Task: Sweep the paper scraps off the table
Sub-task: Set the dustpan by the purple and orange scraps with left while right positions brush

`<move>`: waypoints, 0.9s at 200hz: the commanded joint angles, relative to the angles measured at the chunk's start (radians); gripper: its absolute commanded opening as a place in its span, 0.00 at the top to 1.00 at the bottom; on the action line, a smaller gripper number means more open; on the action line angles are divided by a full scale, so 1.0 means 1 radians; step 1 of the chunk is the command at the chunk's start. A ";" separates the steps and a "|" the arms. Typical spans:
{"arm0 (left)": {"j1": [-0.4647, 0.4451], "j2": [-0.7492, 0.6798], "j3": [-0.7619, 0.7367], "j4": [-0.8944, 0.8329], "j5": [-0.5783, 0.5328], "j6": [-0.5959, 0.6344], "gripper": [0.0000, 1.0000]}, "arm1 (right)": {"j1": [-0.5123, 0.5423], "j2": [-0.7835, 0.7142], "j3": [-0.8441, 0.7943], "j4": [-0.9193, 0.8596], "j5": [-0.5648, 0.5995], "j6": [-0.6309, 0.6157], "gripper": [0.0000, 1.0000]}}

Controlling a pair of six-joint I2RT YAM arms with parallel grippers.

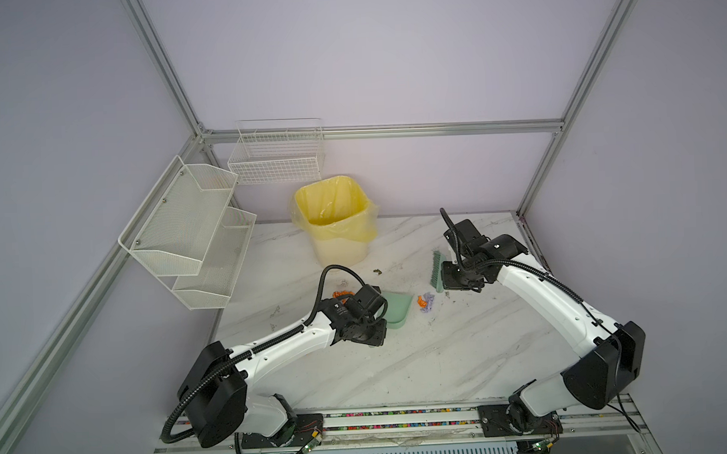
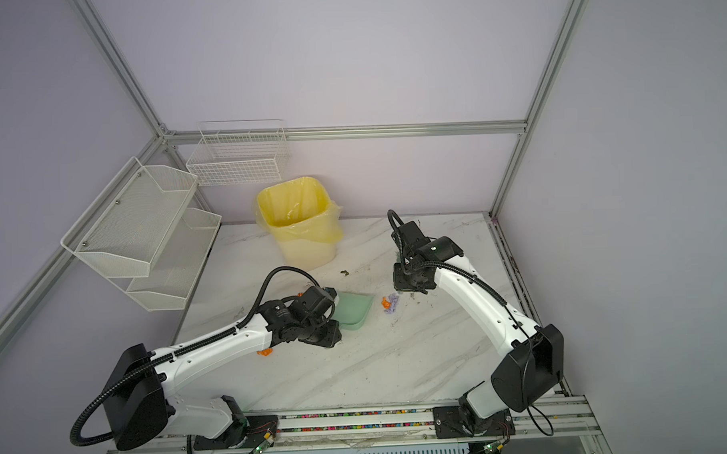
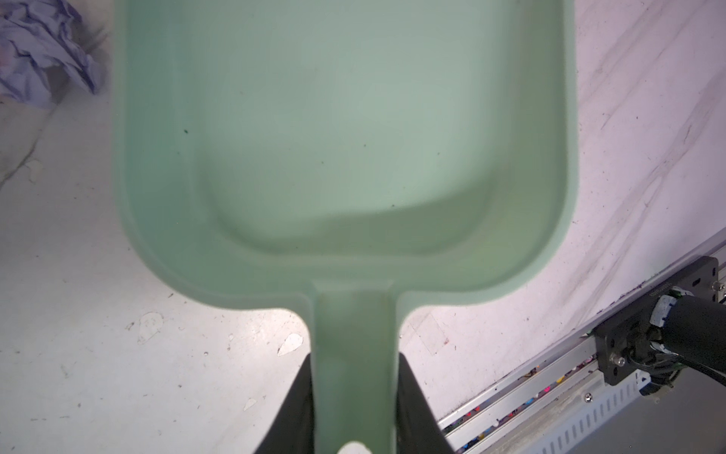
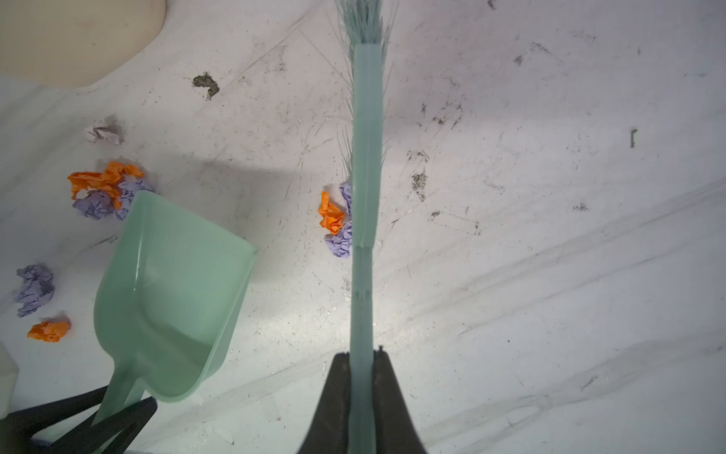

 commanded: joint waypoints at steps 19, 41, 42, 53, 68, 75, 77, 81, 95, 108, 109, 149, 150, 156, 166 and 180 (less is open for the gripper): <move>-0.037 0.006 0.089 -0.009 0.010 0.066 0.85 | -0.016 0.058 0.051 -0.065 0.101 -0.028 1.00; -0.056 0.008 0.088 -0.015 -0.003 0.080 0.85 | -0.018 0.077 0.060 -0.074 0.125 -0.035 1.00; -0.057 0.009 0.086 -0.014 -0.003 0.082 0.85 | -0.019 0.076 0.059 -0.074 0.125 -0.034 1.00; -0.068 0.044 0.086 -0.016 -0.011 0.095 0.85 | -0.021 0.080 0.057 -0.077 0.125 -0.037 1.00; -0.084 0.060 0.094 -0.022 -0.021 0.117 0.85 | -0.021 0.086 0.054 -0.079 0.130 -0.044 1.00; -0.091 0.068 0.098 -0.025 -0.027 0.125 0.85 | -0.022 0.090 0.054 -0.082 0.135 -0.051 1.00; -0.093 0.070 0.100 -0.025 -0.029 0.129 0.85 | -0.023 0.092 0.053 -0.083 0.137 -0.052 1.00; -0.096 0.077 0.104 -0.028 -0.034 0.131 0.85 | -0.023 0.096 0.054 -0.085 0.141 -0.056 1.00; -0.108 0.095 0.123 -0.045 -0.054 0.136 0.85 | -0.023 0.114 0.062 -0.093 0.166 -0.072 1.00; -0.116 0.114 0.139 -0.057 -0.067 0.138 0.85 | -0.023 0.132 0.074 -0.102 0.190 -0.082 1.00; -0.116 0.116 0.140 -0.057 -0.068 0.138 0.85 | -0.023 0.133 0.074 -0.103 0.191 -0.083 1.00; -0.126 0.155 0.175 -0.067 -0.083 0.135 0.85 | -0.023 0.149 0.066 -0.102 0.203 -0.100 1.00; -0.127 0.156 0.175 -0.067 -0.083 0.134 0.85 | -0.023 0.149 0.065 -0.102 0.202 -0.101 1.00; -0.126 0.160 0.181 -0.071 -0.077 0.136 0.85 | -0.023 0.147 0.058 -0.101 0.196 -0.104 1.00; -0.126 0.167 0.185 -0.076 -0.075 0.145 0.85 | -0.023 0.139 0.045 -0.092 0.180 -0.110 1.00; -0.127 0.169 0.185 -0.085 -0.093 0.163 0.85 | -0.023 0.121 0.020 -0.067 0.172 -0.122 1.00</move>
